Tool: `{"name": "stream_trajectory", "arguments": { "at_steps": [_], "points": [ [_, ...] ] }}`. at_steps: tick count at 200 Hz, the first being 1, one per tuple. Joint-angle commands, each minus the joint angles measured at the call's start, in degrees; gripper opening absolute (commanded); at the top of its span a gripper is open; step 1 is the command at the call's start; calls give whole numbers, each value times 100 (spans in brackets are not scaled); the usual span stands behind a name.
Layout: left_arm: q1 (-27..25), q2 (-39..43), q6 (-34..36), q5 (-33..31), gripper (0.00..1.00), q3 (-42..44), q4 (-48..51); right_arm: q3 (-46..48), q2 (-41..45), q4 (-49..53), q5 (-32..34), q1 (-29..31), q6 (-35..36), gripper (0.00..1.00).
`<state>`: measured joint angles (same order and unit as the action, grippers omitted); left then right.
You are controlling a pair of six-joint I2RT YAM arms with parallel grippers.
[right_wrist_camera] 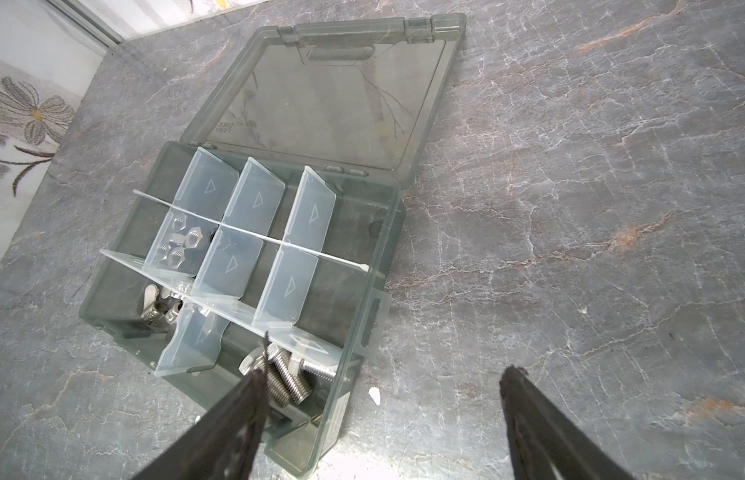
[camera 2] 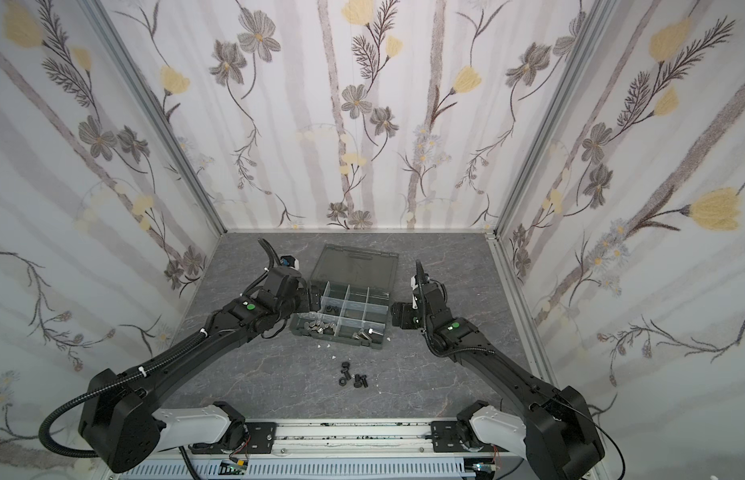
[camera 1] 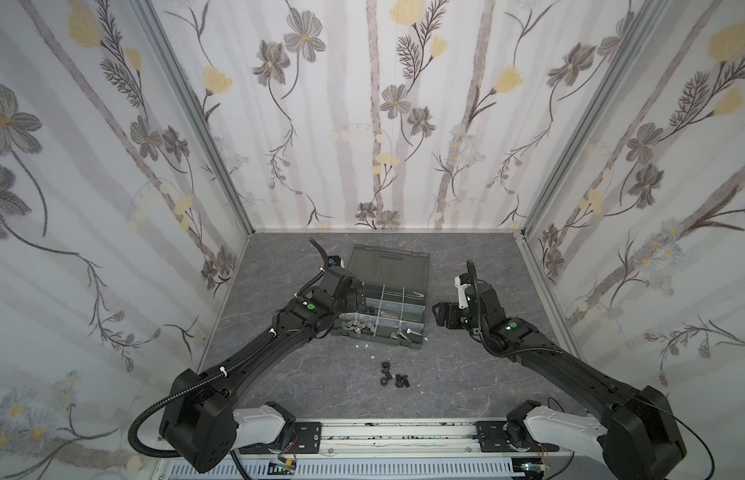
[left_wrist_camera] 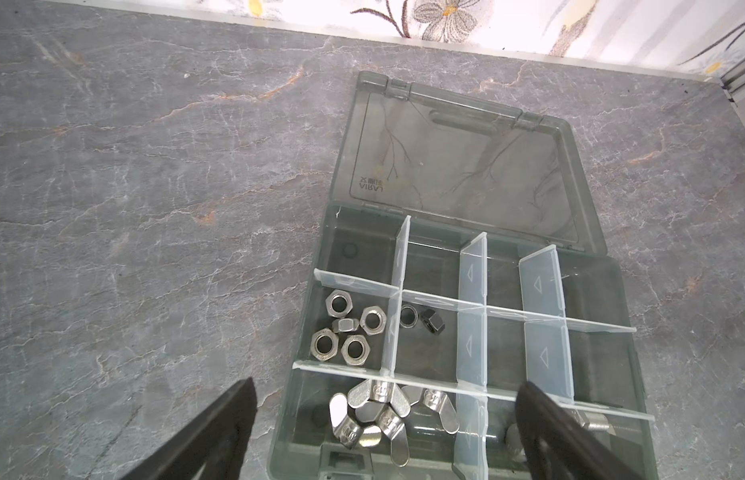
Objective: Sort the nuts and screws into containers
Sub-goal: 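Withdraw the left gripper while the right gripper moves toward the black pile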
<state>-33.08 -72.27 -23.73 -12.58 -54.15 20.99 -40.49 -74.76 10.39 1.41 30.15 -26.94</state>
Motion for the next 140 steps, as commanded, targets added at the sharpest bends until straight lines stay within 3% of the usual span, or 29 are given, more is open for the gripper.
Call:
{"name": "stream_trajectory", "arguments": {
  "at_steps": [1,140],
  "points": [
    [46,257,-222,-161,100,176,-165,31,41,-164,-43,-8,-34,87],
    [170,823,-534,-288,100,677,-263,-93,49,-23,-207,160,201,87]
  ]
}}
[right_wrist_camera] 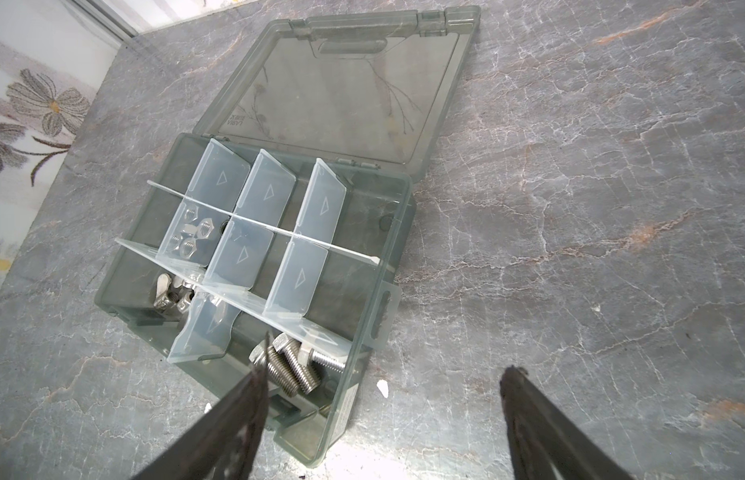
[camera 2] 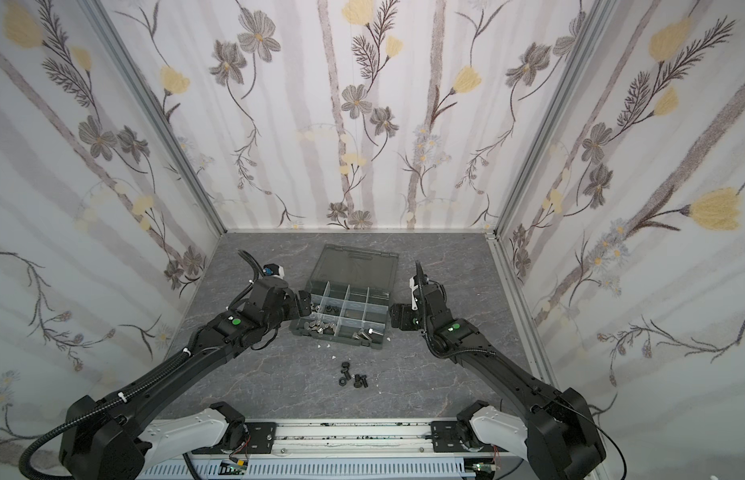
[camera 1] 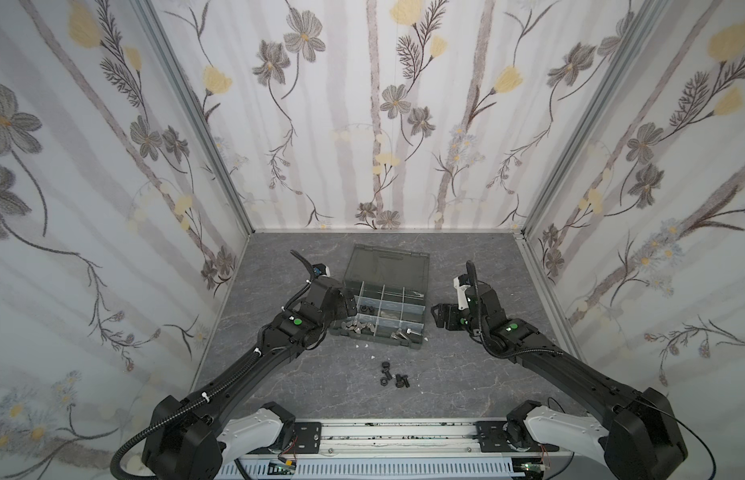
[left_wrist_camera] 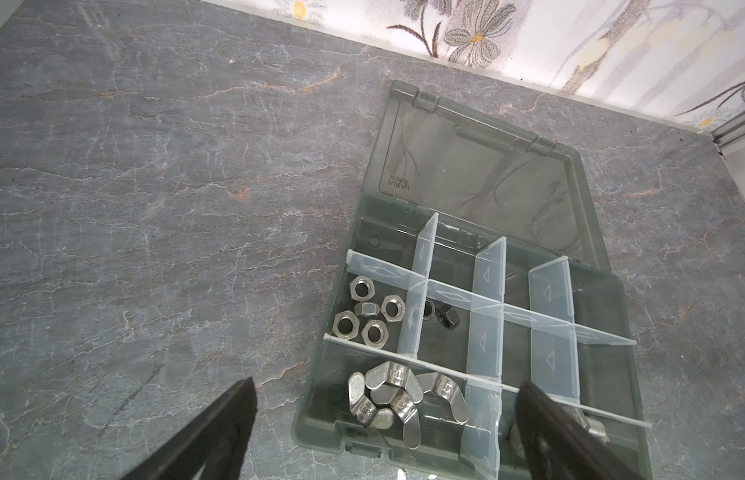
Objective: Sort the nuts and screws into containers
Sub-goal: 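Withdraw the left gripper while the right gripper moves toward the black pile, then lower the right gripper onto a black hex nut and close on it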
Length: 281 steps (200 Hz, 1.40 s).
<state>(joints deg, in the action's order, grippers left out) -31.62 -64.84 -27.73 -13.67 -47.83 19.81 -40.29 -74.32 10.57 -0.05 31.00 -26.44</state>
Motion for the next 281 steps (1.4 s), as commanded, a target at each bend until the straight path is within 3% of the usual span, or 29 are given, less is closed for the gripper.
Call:
{"name": "stream_trajectory", "arguments": {
  "at_steps": [1,36,81,194,281],
  "points": [
    [28,83,-135,-179,100,45,-145,-116,6,-39,-58,78,153,87],
    [68,195,-180,-210,100,140,-163,-242,-88,-30,-4,377,207,86],
    [119,329,-284,-237,100,272,-171,-592,-503,-62,85,1250,351,86],
    [380,849,-484,-177,100,624,-192,-1569,-2427,452,357,3203,705,82],
    [463,999,-575,-135,100,749,-199,-2006,-3311,735,265,3919,926,70]
  ]
}}
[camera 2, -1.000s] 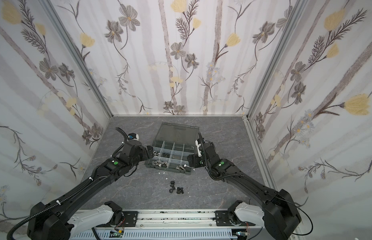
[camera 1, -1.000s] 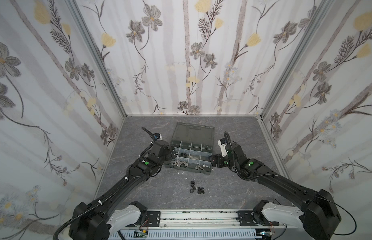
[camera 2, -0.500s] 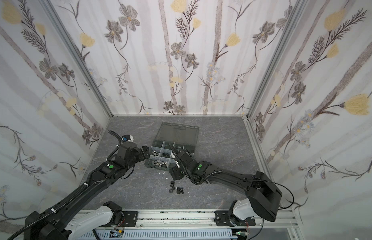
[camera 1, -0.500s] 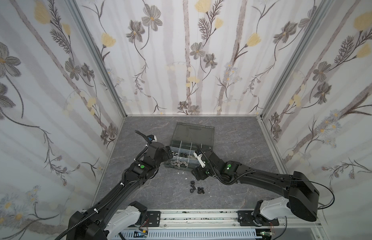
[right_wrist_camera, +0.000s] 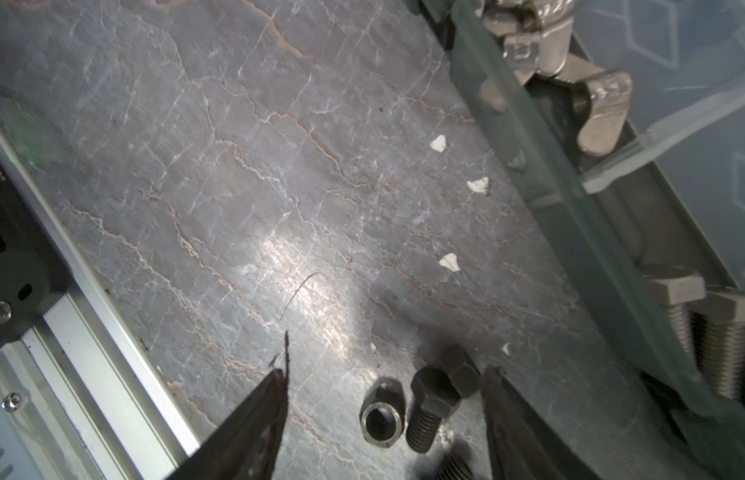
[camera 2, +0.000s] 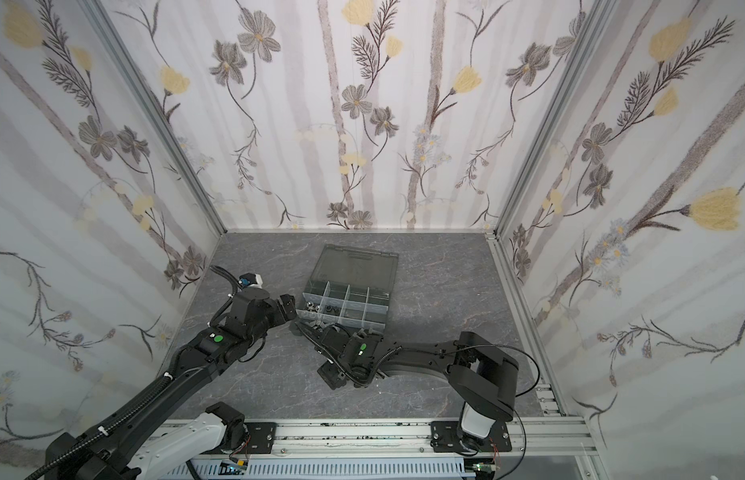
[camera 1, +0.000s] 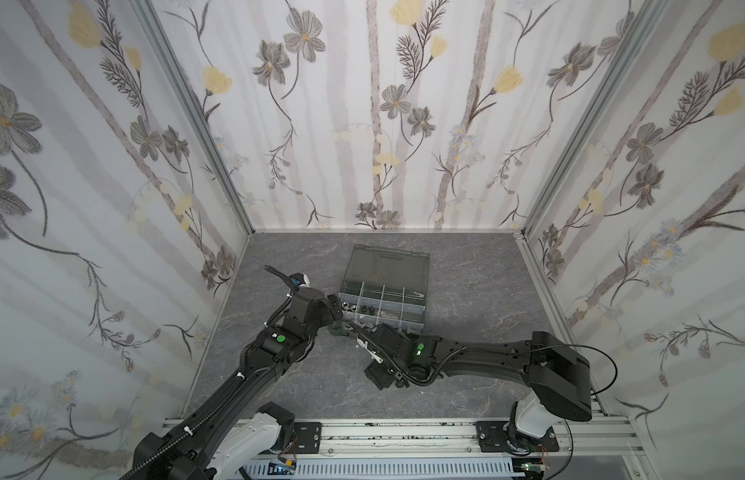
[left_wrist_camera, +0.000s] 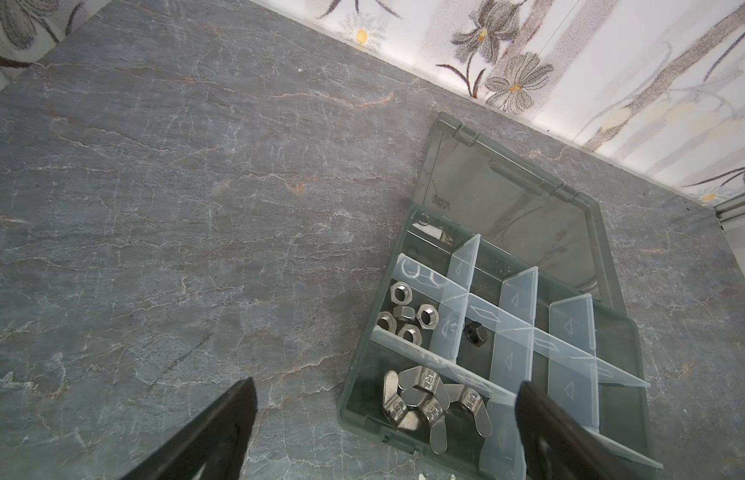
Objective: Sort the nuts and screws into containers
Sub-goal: 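Lower the right gripper onto a black hex nut and close on it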
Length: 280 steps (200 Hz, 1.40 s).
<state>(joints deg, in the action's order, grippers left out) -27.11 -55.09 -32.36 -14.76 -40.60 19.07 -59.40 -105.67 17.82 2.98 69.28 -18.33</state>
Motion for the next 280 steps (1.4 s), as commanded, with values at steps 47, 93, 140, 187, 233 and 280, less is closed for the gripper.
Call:
{"name": "stream_trajectory", "arguments": {
  "at_steps": [47,93,140,187,233,280],
  "points": [
    [31,64,-126,1,100,61,-133,-46,-426,21,-70,164,58,64],
    [42,129,-176,25,100,131,-132,129,-464,11,-34,165,13,55],
    [57,208,-207,25,100,175,-143,302,-431,89,55,191,22,47],
    [66,218,-228,51,100,193,-140,427,-429,216,176,213,22,40],
    [81,221,-244,38,100,193,-149,439,-350,274,193,236,242,40],
    [90,187,-245,53,100,176,-158,264,-416,506,303,226,583,36]
  ]
}}
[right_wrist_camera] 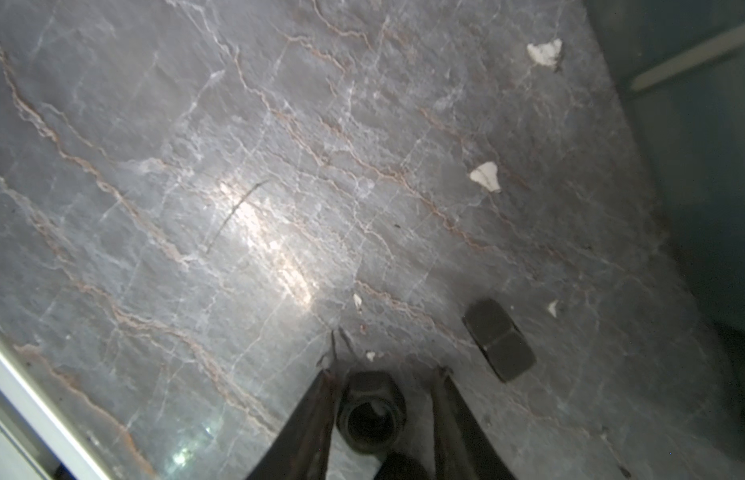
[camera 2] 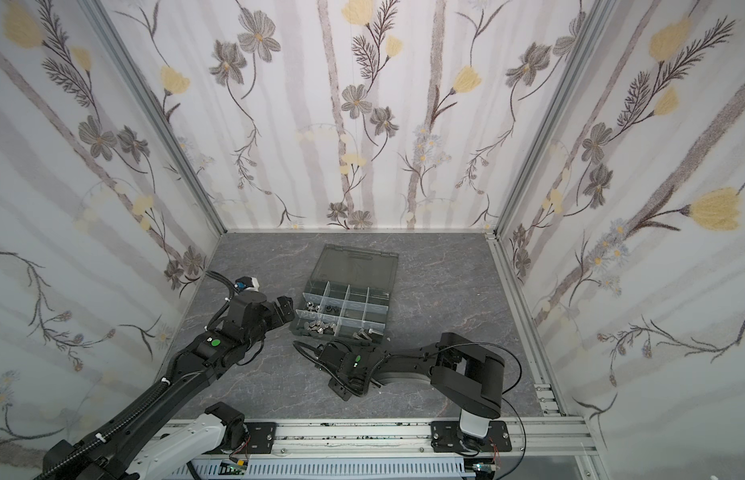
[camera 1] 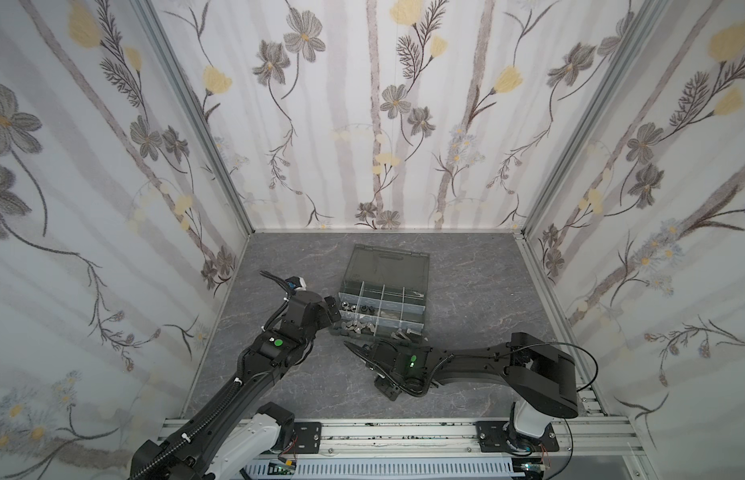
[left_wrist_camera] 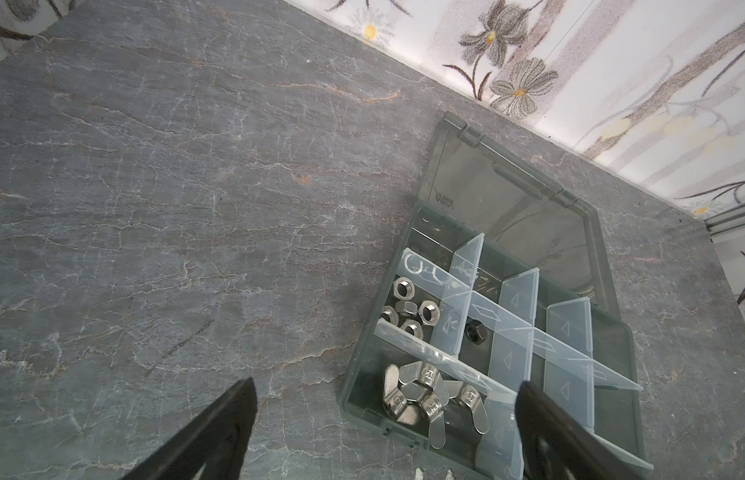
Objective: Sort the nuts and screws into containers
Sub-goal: 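Lower the right gripper onto a black hex nut and close on it, then carry the black hex nut into the middle compartment and open the right gripper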
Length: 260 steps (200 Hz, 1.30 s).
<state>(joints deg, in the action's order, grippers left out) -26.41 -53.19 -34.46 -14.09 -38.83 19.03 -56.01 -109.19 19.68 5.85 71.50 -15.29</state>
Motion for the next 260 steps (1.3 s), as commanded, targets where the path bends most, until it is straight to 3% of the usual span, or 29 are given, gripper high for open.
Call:
{"name": "stream_trajectory", "arguments": {
  "at_steps": [1,68,104,140,174,202,260],
  "points": [
    [17,-1,-35,-15,100,-1,-153,-76,-66,323,19,4,284,36],
    [31,2,-33,-15,100,16,-162,-147,-78,230,75,-9,377,17],
    [35,37,-18,-10,100,34,-162,-236,245,150,11,-188,422,16],
    [40,29,-35,22,100,55,-171,-842,557,80,-49,-929,840,16],
    [40,10,-169,47,100,98,-180,-2057,16,-12,56,-1707,1062,16],
    [49,32,-404,20,100,207,-190,-2853,-692,-8,6,-2016,972,16],
    [49,64,-410,298,100,306,-232,-3162,-1240,-91,-213,-2189,751,17]
  ]
}}
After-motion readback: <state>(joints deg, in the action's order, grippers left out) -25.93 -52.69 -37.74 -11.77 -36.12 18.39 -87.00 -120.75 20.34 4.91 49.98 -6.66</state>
